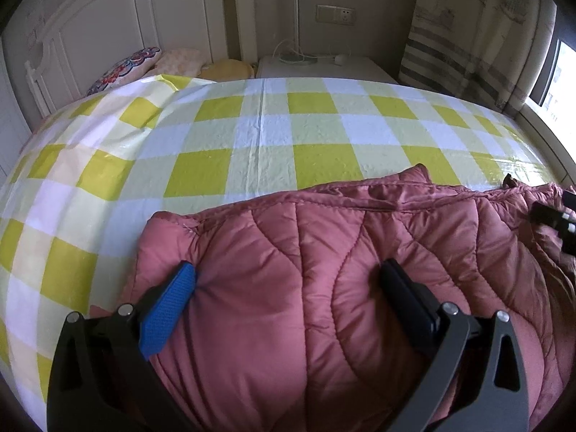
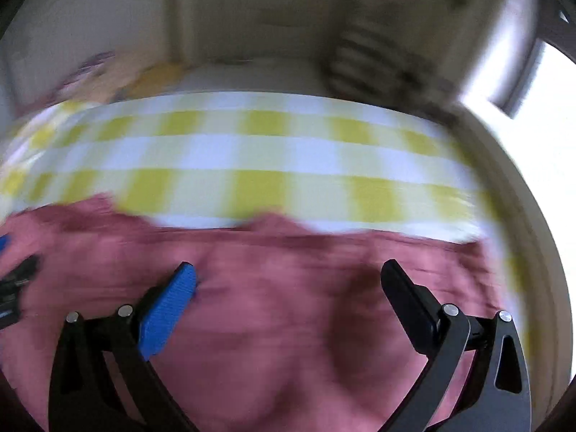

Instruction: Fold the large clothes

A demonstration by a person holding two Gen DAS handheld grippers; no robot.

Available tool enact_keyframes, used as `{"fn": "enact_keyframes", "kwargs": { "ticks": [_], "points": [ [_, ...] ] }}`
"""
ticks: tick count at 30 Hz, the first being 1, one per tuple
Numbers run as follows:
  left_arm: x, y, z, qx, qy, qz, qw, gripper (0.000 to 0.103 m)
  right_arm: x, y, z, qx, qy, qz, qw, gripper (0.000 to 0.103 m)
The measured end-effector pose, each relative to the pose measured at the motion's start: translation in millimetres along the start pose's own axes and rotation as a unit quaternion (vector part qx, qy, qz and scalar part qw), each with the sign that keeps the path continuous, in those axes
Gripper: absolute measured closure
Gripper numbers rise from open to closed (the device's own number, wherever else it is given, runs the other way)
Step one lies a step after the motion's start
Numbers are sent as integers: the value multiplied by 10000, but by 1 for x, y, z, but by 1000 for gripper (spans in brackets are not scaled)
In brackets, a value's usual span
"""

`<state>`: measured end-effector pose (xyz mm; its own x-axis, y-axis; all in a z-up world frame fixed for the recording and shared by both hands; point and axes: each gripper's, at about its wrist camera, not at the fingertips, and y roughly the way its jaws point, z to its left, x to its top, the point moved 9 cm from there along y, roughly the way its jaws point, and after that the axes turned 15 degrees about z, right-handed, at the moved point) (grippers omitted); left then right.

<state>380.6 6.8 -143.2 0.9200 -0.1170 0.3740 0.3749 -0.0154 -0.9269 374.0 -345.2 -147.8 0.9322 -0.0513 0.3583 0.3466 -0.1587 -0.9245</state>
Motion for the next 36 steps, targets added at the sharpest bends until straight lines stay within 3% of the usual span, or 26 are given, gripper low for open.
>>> {"fn": "enact_keyframes", "kwargs": {
  "ticks": [1, 3, 8, 10, 11, 12, 14, 18, 22, 24, 26, 29, 32, 33, 34, 36],
  "points": [
    [0, 0, 1, -5, 2, -3, 10000, 2, -1, 10, -11, -35, 84, 129, 9999, 5],
    [1, 1, 2, -29, 21, -5, 10000, 2, -4, 19, -28, 606, 246, 301, 9974, 5],
    [1, 1, 2, -63, 11, -2, 10000, 2, -9, -8, -81, 657, 631, -174, 9957, 5],
    [1, 2, 4, -96, 8, 2, 10000, 2, -22, 10, -103, 652, 927, -5, 9936, 5],
    [1, 2, 5, -124, 7, 1, 9999, 2, -29, 25, -107, 832, 988, 141, 9915, 5],
    [1, 2, 4, -169, 9, -1, 9999, 2, -35, 35, -107, 1306, 1098, 189, 9852, 4],
    [1, 1, 5, -216, -9, -13, 9998, 2, -32, 36, -112, 1715, 1277, 104, 9768, 4],
    [2, 2, 6, -238, -26, -30, 9997, 2, -31, 33, -110, 1572, 1246, 33, 9797, 5],
    [2, 0, 9, -162, -70, 83, 9998, 2, -32, -4, -120, 1172, 1360, -653, 9816, 5],
    [3, -20, 8, 233, -123, -35, 9996, 2, -32, -37, -110, 1209, 1155, -1032, 9805, 5],
    [4, -53, -11, -27, 13, -510, 9987, 2, -34, -71, -81, 1315, 610, -1239, 9817, 5],
    [-4, -85, -53, -373, 386, -897, 9945, 2, -50, -90, -28, 1236, -384, -1157, 9848, 5],
    [-22, -74, -90, -12, 982, -1010, 9900, 2, -71, -61, 9, 924, -974, -789, 9878, 5],
    [-28, -57, -97, 233, 1182, -877, 9888, 2, -80, -44, 14, 795, -1017, -621, 9897, 4],
    [-35, -35, -102, 335, 1311, -685, 9884, 2, -85, -28, 17, 958, -944, -635, 9889, 4],
    [-35, -29, -93, -83, 1031, -650, 9925, 2, -86, -26, 12, 1217, -756, -748, 9869, 5]
  ]
}}
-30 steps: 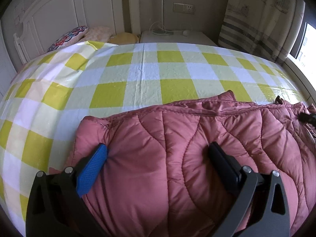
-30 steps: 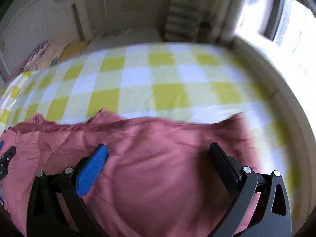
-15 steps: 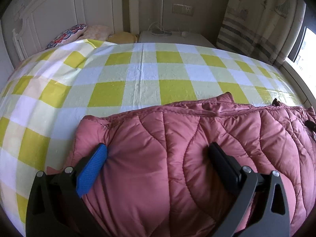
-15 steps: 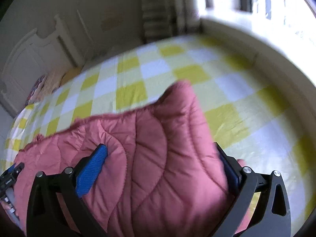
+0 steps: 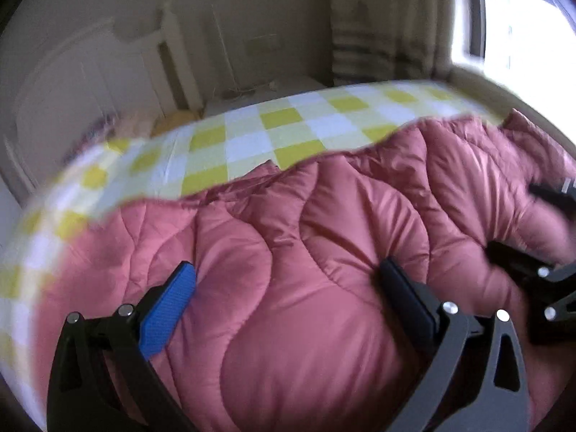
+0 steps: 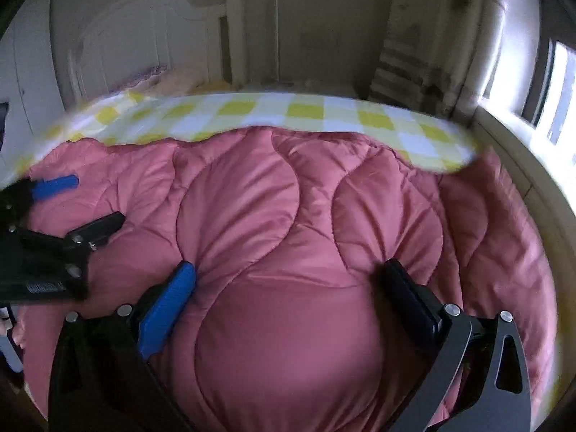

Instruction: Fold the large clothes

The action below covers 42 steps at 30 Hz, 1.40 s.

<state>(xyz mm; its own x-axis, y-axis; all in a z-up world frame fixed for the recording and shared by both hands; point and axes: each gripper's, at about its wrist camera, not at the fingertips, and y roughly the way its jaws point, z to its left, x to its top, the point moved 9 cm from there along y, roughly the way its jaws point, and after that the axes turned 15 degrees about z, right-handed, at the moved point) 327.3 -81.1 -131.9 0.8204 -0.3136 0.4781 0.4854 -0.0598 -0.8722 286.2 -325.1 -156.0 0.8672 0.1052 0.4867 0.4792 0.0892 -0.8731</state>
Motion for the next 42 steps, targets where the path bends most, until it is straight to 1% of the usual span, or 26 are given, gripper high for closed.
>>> {"fn": "enact_keyframes", "kwargs": {
  "ticks": [2, 3, 7, 11, 12, 13, 15, 17, 18, 19, 20, 21, 22, 23, 24, 27, 29, 31, 33, 34, 35, 36, 37, 39, 41, 42],
  "points": [
    [0, 4, 11, -333, -227, 110, 9991, 2, 2, 0, -2, -21, -1, 34, 10000, 4],
    [0, 5, 11, -395, -241, 144, 9988, 2, 1, -1, -1, -34, -14, 35, 10000, 4],
    [-1, 5, 7, -311, -219, 108, 9992, 2, 2, -1, 0, -11, 3, -4, 10000, 4],
    [-3, 1, 2, -294, -264, 167, 9991, 2, 5, -2, 0, 36, 86, 100, 9999, 5],
    [-4, -4, 5, -209, -343, 164, 9991, 2, 2, -7, 0, -10, 149, 94, 9998, 5],
    [-7, -17, 12, -91, -484, 40, 9988, 2, 0, -18, -3, -54, 240, -3, 9997, 5],
    [-14, -42, 25, 153, -570, -251, 9979, 2, -7, -41, -10, -35, 315, -266, 9991, 5],
    [-27, -64, 47, 646, -651, -556, 9942, 2, -15, -53, -21, -212, 389, -385, 9983, 5],
    [-32, -66, 59, 806, -740, -586, 9923, 2, -20, -54, -31, -394, 464, -372, 9975, 5],
    [-42, -61, 77, 1023, -931, -474, 9892, 2, -27, -47, -45, -648, 588, -242, 9959, 5],
    [-51, -49, 90, 1068, -1093, -244, 9880, 2, -33, -36, -57, -739, 695, -72, 9948, 4],
    [-62, -29, 102, 864, -1221, 62, 9887, 2, -38, -25, -64, -531, 776, -25, 9956, 4],
    [-64, -22, 104, 549, -1278, 78, 9903, 2, -39, -22, -66, -353, 852, -68, 9957, 4],
    [-65, -20, 107, 303, -1384, 61, 9899, 2, -38, -20, -67, -362, 866, 8, 9956, 4],
    [-65, -19, 110, 167, -1487, 106, 9887, 2, -37, -18, -66, -434, 815, 69, 9957, 4],
    [-61, -16, 109, 150, -1418, 161, 9897, 2, -36, -17, -69, -266, 892, 44, 9957, 4],
    [-62, -16, 112, -56, -1513, 147, 9884, 2, -37, -18, -72, -153, 941, 48, 9954, 4],
    [-68, -20, 119, -206, -1663, 175, 9857, 2, -38, -30, -73, -316, 1065, 37, 9938, 5],
    [-69, -34, 120, -74, -1897, 129, 9817, 3, -38, -54, -58, -293, 911, -294, 9950, 5],
    [-69, -50, 114, -172, -1940, -119, 9808, 3, -36, -66, -44, -174, 719, -485, 9961, 5],
    [-67, -65, 102, -294, -1846, -361, 9817, 3, -35, -73, -32, -105, 572, -580, 9966, 5],
    [-65, -76, 88, -221, -1670, -480, 9845, 2, -34, -81, -11, 7, 298, -681, 9972, 5],
    [-64, -84, 76, -56, -1456, -561, 9877, 2, -35, -82, 3, 93, 92, -696, 9975, 5],
    [-63, -89, 52, 190, -1093, -660, 9916, 2, -41, -73, 34, 226, -362, -534, 9977, 5],
    [-68, -77, 33, 417, -792, -550, 9945, 2, -50, -46, 50, 48, -605, -207, 9979, 5],
    [-73, -61, 25, 593, -644, -366, 9955, 2, -52, -36, 53, -39, -600, -148, 9981, 5]
  ]
}}
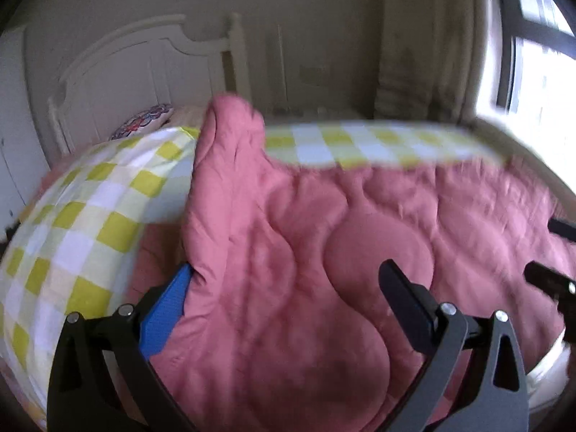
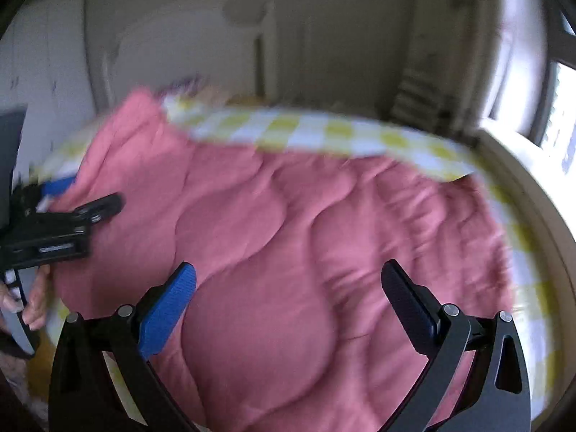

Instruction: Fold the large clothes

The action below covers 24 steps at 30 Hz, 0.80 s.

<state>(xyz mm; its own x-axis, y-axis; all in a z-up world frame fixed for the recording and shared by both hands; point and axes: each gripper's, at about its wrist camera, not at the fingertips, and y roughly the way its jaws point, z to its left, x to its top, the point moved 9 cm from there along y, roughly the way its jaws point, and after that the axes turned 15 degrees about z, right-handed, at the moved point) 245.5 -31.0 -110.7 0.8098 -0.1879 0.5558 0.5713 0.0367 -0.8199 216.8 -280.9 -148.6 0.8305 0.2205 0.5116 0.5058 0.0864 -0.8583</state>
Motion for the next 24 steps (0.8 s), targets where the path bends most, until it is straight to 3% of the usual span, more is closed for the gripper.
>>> {"fn": "enact_keyframes", "kwargs": {
  "ticks": [2, 7, 9, 11, 12, 14, 16, 17, 20, 21, 24],
  "points": [
    [-7, 12, -6, 206, 155, -31, 9997, 2, -3, 6, -2, 165, 103, -100, 9998, 4],
    [-4, 2, 22, 18, -93, -210, 9997, 2, -4, -6, -20, 88, 224, -43, 9997, 5],
    [0, -2, 46, 124, -406, -321, 9986, 2, -4, -11, -36, 33, 375, -150, 9992, 5],
    [-2, 4, 96, 288, -1158, -204, 9927, 2, -5, -17, -56, -49, 675, -229, 9974, 5],
    [-8, 9, 124, 541, -1596, -36, 9857, 2, -7, -20, -66, -123, 828, -262, 9961, 5],
    [-27, 13, 182, 897, -2619, 261, 9606, 2, -9, -29, -89, -243, 1280, -365, 9908, 5],
    [-39, -3, 213, 1049, -3280, 98, 9388, 3, -10, -35, -103, -202, 1574, -453, 9863, 5],
    [-37, -15, 214, 987, -3292, -134, 9390, 3, -9, -37, -106, -186, 1634, -485, 9852, 5],
    [-17, -53, 180, 761, -2660, -880, 9569, 2, -5, -43, -105, -242, 1608, -604, 9848, 5],
    [-6, -63, 155, 533, -2252, -1126, 9663, 2, -4, -41, -100, -252, 1491, -579, 9868, 5],
    [14, -62, 98, 69, -1349, -1194, 9836, 2, -11, -28, -93, -447, 1263, -350, 9904, 5]
  ]
}}
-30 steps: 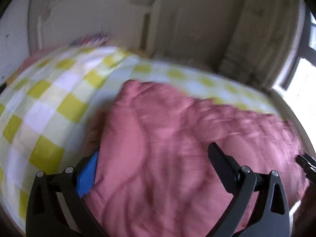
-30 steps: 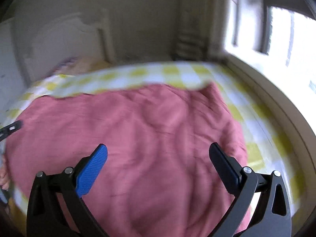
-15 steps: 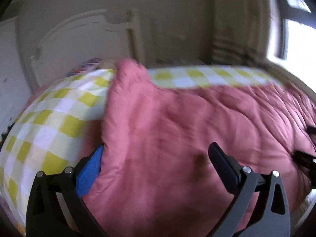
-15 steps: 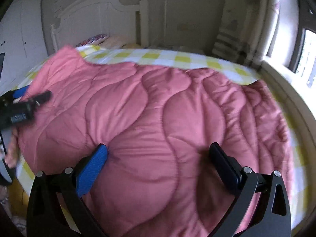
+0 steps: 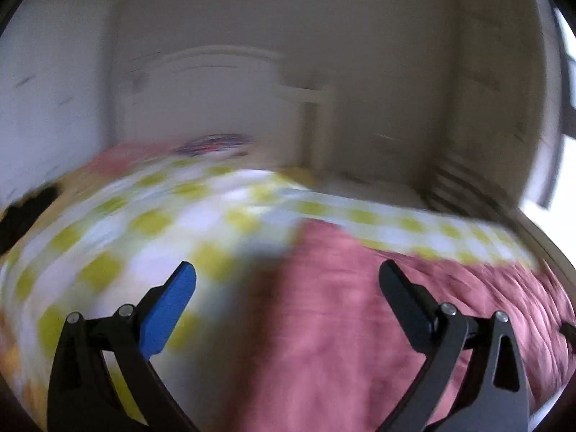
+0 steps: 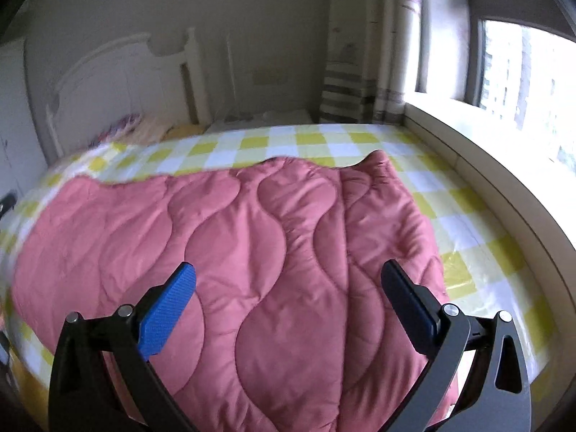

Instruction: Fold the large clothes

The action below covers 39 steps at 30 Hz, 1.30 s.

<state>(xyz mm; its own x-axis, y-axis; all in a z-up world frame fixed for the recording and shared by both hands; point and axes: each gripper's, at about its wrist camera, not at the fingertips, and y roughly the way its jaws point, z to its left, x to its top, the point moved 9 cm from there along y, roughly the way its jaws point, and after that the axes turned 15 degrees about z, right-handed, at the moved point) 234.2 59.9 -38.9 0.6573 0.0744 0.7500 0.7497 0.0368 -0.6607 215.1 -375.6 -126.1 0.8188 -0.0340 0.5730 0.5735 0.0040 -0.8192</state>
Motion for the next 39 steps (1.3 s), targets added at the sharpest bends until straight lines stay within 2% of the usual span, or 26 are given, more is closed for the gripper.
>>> {"fn": "enact_keyframes", "kwargs": {
  "ticks": [2, 3, 5, 6, 7, 9, 11, 15, 19, 21, 24, 27, 28, 30, 35, 39],
  "points": [
    [-4, 23, -31, -123, 553, 313, 9979, 2, -11, 15, -3, -121, 25, 326, 9994, 5],
    [-8, 42, -37, -77, 698, 548, 9960, 2, -14, 22, -6, 14, 85, 378, 9992, 4],
    [-25, 91, -32, -5, 658, 1331, 9889, 2, -16, 24, -10, 213, 188, 379, 9989, 4],
    [-32, 107, -28, -274, 517, 1620, 9850, 2, -15, 22, -11, 196, 202, 414, 9987, 5],
    [-31, 109, -24, -499, 353, 1679, 9839, 2, -14, 18, -12, 151, 219, 391, 9989, 5],
    [-27, 109, -12, -669, 74, 1743, 9824, 2, -7, 3, -15, 148, 320, 102, 9993, 5],
    [-30, 112, -12, -682, 168, 1770, 9817, 2, -4, -4, -17, 206, 429, -53, 9989, 5],
    [-30, 109, -13, -553, 243, 1670, 9841, 2, -18, 23, -18, 55, 245, 401, 9989, 4],
    [-35, 109, -15, -589, 227, 1661, 9841, 2, -18, 17, -23, 13, 407, 385, 9984, 5],
    [-35, 109, -14, -579, 223, 1659, 9842, 2, -11, -1, -25, -126, 560, 61, 9983, 5],
    [-33, 109, -14, -604, 220, 1658, 9841, 2, -2, -13, -20, -169, 453, -221, 9986, 5],
    [-33, 111, -13, -603, 221, 1658, 9841, 2, -6, 6, -30, -536, 409, 120, 9977, 5],
    [-33, 111, -13, -608, 219, 1657, 9841, 2, -11, 19, -38, -438, 531, 332, 9971, 5],
    [-33, 111, -14, -618, 214, 1653, 9841, 2, -17, 27, -46, 29, 808, 317, 9962, 4],
    [-33, 110, -12, -619, 218, 1649, 9841, 2, -15, 19, -44, -77, 800, 365, 9961, 5],
    [-32, 111, -13, -619, 219, 1649, 9841, 2, -9, 1, -54, -39, 1130, 84, 9936, 5]
  ]
}}
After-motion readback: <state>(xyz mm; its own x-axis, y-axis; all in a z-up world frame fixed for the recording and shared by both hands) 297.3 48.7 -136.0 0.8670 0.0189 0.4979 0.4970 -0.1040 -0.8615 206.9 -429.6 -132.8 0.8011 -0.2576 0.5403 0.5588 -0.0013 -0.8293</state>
